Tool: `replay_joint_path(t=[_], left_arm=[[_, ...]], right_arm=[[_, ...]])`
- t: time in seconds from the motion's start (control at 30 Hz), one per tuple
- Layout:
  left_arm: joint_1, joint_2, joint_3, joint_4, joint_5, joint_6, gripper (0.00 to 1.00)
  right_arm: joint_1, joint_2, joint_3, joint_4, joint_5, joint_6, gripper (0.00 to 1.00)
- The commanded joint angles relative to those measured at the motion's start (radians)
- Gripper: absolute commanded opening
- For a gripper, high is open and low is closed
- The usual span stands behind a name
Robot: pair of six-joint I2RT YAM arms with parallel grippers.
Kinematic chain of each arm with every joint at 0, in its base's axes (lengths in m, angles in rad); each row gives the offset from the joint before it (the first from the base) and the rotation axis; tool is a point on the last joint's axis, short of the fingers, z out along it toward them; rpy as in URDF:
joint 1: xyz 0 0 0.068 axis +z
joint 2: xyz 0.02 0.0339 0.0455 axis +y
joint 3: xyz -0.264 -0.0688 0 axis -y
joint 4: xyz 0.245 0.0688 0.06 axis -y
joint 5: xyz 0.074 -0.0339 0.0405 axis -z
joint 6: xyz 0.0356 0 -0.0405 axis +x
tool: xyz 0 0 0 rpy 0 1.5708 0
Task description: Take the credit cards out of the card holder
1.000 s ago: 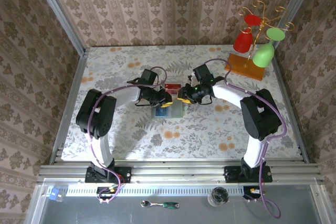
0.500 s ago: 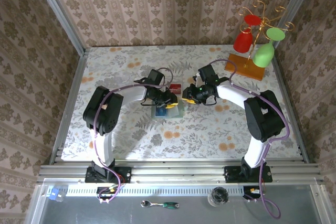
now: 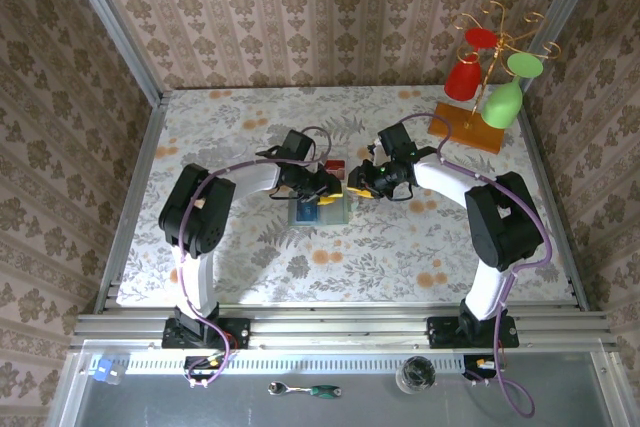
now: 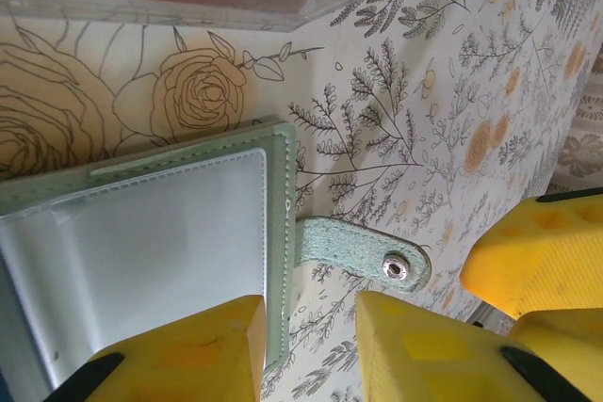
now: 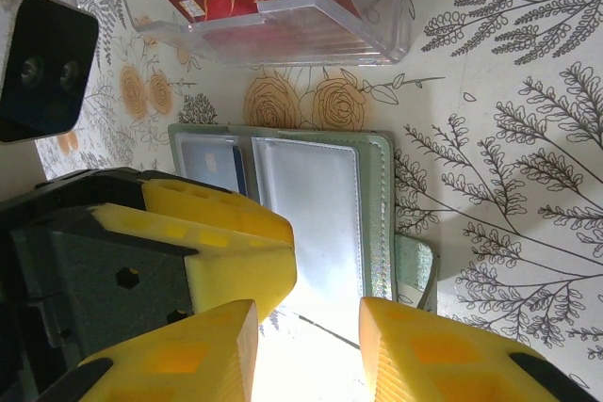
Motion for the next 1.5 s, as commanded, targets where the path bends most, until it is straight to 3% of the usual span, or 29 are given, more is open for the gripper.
replay_joint_path(t=[0.0,0.77,1.47], left_arm=[[0.017,-0.016,0.001,0.015,0.021,-0.005,0.31],[0.197,-0.209,-0.250,0.089,0.038,0.025,0.27],[0.250,-0.206,-0.336,0.094,0.057,0.063,0.19]], right_arm=[[0.015,-0.005,0.001,-0.001,-0.020,0.012,0.34],[0.152,0.139,0.152,-0.016,-0.003,0.059,0.34],[0.197,0.225,0.215,-0.018,0.004,0.082,0.33]])
